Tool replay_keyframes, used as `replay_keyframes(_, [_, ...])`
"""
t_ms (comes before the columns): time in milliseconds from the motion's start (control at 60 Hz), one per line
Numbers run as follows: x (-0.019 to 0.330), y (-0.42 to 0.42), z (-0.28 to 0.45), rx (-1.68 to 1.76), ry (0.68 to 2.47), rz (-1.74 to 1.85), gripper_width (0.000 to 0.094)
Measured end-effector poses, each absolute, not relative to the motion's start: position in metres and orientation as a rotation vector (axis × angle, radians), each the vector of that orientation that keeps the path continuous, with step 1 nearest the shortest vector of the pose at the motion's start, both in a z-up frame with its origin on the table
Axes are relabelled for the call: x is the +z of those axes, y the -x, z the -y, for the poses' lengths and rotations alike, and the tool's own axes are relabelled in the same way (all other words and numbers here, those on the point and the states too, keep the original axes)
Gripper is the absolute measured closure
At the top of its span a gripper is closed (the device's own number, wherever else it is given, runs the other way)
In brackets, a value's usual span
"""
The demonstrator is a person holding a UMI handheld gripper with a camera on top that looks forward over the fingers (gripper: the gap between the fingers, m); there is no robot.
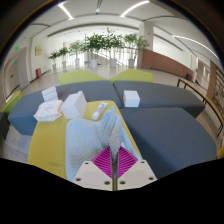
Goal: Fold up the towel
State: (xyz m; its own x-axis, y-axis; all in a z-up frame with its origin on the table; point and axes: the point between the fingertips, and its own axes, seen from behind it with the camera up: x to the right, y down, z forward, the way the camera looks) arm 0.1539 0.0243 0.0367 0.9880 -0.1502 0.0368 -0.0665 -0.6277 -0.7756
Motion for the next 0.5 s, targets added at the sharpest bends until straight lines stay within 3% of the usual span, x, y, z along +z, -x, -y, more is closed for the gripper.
replay_keyframes(83, [0.009,-0.172,-0.020,-0.114,2.299,-0.189,0.0902])
replay_keyframes(183, [0.014,-0.171,-0.019,-0.086,2.288,-0.182,0.0895])
replay_keyframes(217, [0.020,-0.168,-0.017,-0.074,2.293,-0.192,0.0855])
replay_keyframes(250, [0.022,-0.167,-0.016,-0.049,2.300,-0.200,0.0758])
replay_keyframes(333, [0.037,-0.169,-0.004,-0.050,2.314,-0.205,0.0181])
replay_keyframes(350, [0.044,-0.172,0.000,-0.063,2.311,-0.195,0.0101])
replay_keyframes(500, [0.097,-0.175,0.033,-0.118,2.250,-0.080,0.0105])
